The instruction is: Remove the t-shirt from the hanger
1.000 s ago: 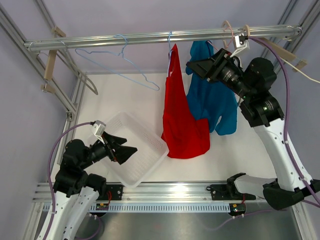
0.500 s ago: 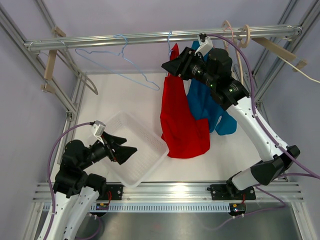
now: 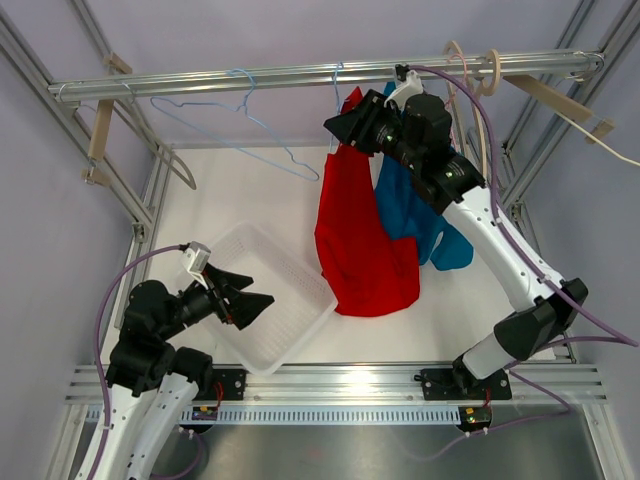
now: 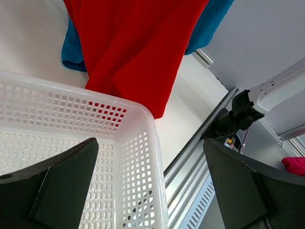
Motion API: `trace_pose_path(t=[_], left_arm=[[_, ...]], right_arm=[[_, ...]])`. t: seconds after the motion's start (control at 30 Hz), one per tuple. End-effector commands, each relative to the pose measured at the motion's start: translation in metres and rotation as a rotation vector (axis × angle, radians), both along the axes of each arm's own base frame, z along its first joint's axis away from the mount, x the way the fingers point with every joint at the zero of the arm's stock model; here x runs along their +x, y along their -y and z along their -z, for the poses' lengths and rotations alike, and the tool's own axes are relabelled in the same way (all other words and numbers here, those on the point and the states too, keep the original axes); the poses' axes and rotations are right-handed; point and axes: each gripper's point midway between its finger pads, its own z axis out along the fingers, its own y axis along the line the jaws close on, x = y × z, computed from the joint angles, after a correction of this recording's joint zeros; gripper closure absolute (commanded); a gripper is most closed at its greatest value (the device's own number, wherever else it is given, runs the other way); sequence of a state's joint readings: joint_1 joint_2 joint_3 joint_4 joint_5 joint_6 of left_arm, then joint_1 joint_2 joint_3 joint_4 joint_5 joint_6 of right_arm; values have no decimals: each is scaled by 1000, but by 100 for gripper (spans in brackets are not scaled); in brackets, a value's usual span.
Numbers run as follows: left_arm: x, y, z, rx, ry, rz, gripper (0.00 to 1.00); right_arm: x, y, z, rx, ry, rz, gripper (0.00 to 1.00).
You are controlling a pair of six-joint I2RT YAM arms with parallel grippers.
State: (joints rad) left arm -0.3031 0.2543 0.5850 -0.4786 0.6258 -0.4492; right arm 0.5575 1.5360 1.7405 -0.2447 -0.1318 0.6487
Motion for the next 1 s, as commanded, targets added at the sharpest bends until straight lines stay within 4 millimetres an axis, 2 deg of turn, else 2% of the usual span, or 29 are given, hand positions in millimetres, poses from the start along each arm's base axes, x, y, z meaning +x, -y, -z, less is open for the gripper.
trace_pose_path(t=[0.0, 0.07, 0.2, 0.23, 0.3, 0.5, 0.53, 0.67, 0.73, 0.8, 0.83, 0.87, 0.9, 0.93, 0.97], left_arm=[[-6, 2, -14, -21, 45, 26, 1], [-5, 2, -13, -20, 42, 28, 1], [-6, 3, -12, -21, 40, 38, 1], [-5, 3, -12, -20, 37, 37, 1], [-5, 4, -11, -18, 32, 42, 1], [-1, 6, -7, -11, 4, 46, 1], [-1, 6, -7, -10, 3, 46, 1], [2, 6, -4, -5, -15, 41, 1], [3, 6, -3, -3, -19, 38, 1], [3, 6, -3, -3, -22, 38, 1], [4, 7, -2, -4, -22, 40, 1], [4, 7, -2, -4, -25, 41, 1], [4, 8, -2, -5, -29, 45, 1], [2, 9, -4, -11, -36, 59, 1], [0, 10, -5, -17, -41, 69, 1]], right_arm=[[6, -11, -24, 67, 55, -10, 55], [8, -15, -27, 94, 56, -21, 58], [10, -20, -28, 136, 42, -34, 81], [10, -19, -32, 155, 51, -35, 91], [8, -20, -32, 181, 43, -39, 100], [-7, -20, -66, 273, 74, -87, 100], [-13, -18, -84, 307, 123, -103, 100], [-31, -13, -109, 367, 177, -142, 100], [-37, -10, -108, 365, 176, -147, 100], [-38, -10, -94, 351, 153, -146, 100], [-46, -6, -95, 357, 161, -155, 100], [-45, -9, -75, 346, 121, -161, 100], [-48, -8, -68, 346, 111, -167, 100], [-58, -2, -70, 356, 121, -170, 100], [-57, -2, -45, 336, 76, -159, 100]])
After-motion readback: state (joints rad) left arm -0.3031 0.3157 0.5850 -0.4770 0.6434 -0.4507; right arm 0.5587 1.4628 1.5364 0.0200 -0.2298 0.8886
